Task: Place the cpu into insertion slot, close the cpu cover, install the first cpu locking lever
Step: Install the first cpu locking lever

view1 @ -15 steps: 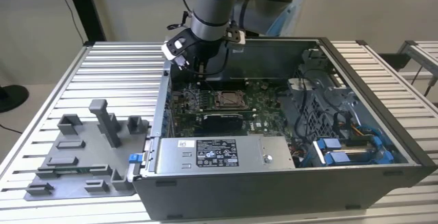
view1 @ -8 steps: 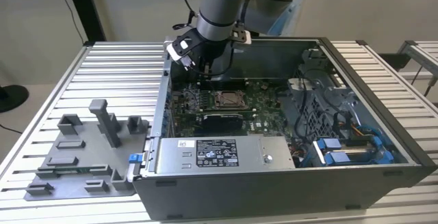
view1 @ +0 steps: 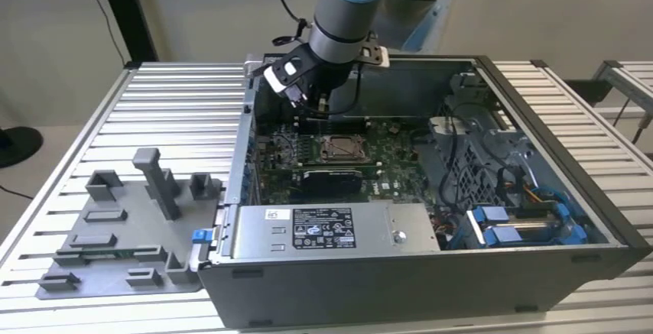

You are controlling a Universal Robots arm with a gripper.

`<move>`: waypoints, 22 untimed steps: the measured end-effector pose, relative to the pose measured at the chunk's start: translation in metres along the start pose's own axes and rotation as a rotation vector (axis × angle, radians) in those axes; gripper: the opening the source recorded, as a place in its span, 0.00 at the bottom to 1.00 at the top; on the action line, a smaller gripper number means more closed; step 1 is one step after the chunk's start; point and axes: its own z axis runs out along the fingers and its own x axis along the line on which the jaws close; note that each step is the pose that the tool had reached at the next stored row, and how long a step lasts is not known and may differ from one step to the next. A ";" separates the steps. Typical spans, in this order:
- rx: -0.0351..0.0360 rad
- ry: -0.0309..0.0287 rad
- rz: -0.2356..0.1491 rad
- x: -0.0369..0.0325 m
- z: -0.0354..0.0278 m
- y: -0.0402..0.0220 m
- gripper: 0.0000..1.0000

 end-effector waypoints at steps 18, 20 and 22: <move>-0.0309 -0.0317 -0.006 0.0011 -0.0014 0.0207 0.00; -0.0370 -0.0677 -0.002 0.0012 -0.0012 0.0201 0.00; -0.0475 -0.0865 -0.002 0.0022 -0.0002 0.0198 0.00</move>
